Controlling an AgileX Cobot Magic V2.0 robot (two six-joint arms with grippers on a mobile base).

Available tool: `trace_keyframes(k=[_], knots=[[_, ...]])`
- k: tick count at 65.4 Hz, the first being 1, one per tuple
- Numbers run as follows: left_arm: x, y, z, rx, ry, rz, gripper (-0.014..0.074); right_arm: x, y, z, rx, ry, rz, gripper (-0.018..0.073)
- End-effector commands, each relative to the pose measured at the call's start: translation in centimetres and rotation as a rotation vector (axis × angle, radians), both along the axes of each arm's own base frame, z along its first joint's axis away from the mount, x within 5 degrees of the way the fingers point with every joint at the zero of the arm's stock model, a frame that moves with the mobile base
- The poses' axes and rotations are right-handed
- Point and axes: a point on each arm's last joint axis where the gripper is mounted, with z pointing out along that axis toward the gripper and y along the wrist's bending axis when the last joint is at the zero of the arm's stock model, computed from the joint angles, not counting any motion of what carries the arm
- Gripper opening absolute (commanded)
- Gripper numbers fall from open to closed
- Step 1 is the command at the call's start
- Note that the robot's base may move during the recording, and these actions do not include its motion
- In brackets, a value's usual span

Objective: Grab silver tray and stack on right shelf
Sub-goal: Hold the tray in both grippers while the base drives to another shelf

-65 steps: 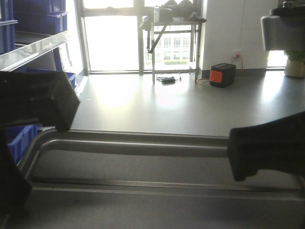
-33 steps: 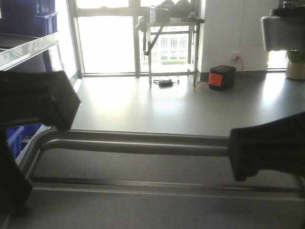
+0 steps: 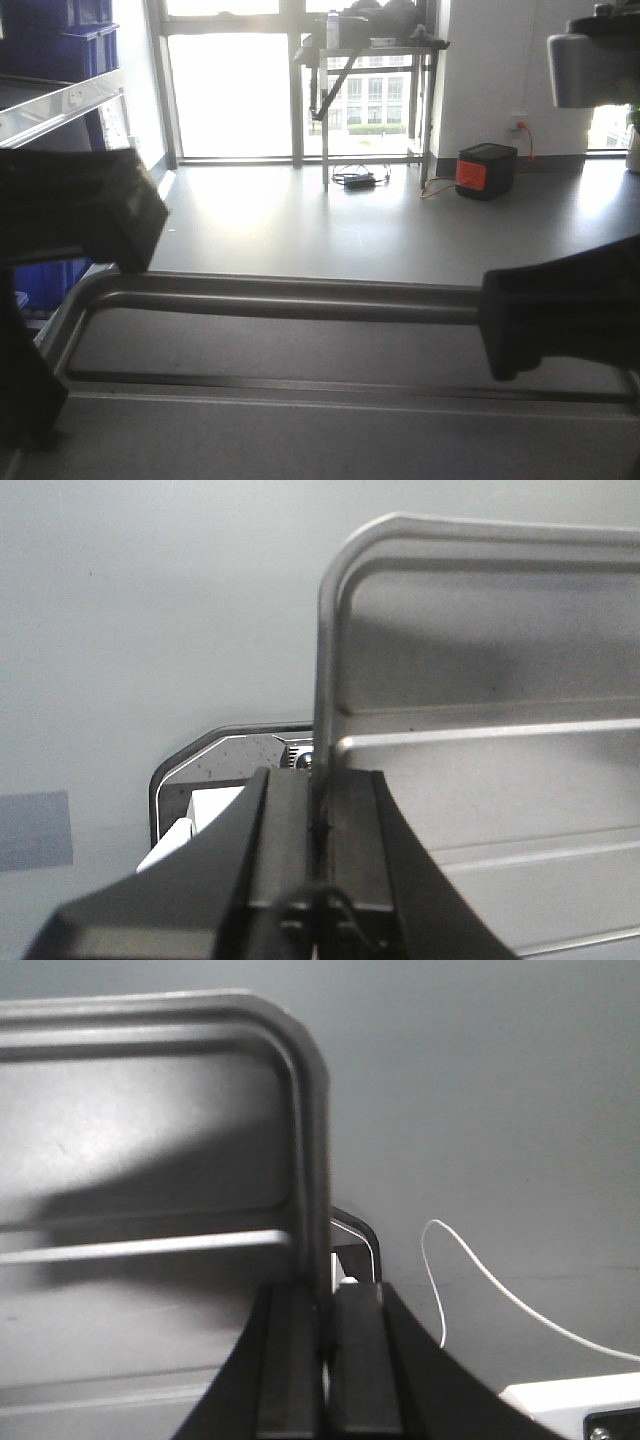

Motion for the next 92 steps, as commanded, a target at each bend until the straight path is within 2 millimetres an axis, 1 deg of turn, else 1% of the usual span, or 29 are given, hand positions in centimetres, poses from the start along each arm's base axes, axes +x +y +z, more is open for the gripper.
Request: trace_keyframes(k=[1,92], knots=[[0.12,0.81,0.92,0.052,-0.030,0.015,-0.0100,0.05,-1.70,0.99,-0.150,-0.016,-0.050,0.0070],[0.10,0.98,0.87,0.070,-0.026,0.021,-0.0100,0.05,-1.71,0.99,-0.151,-0.016,-0.050,0.0070]])
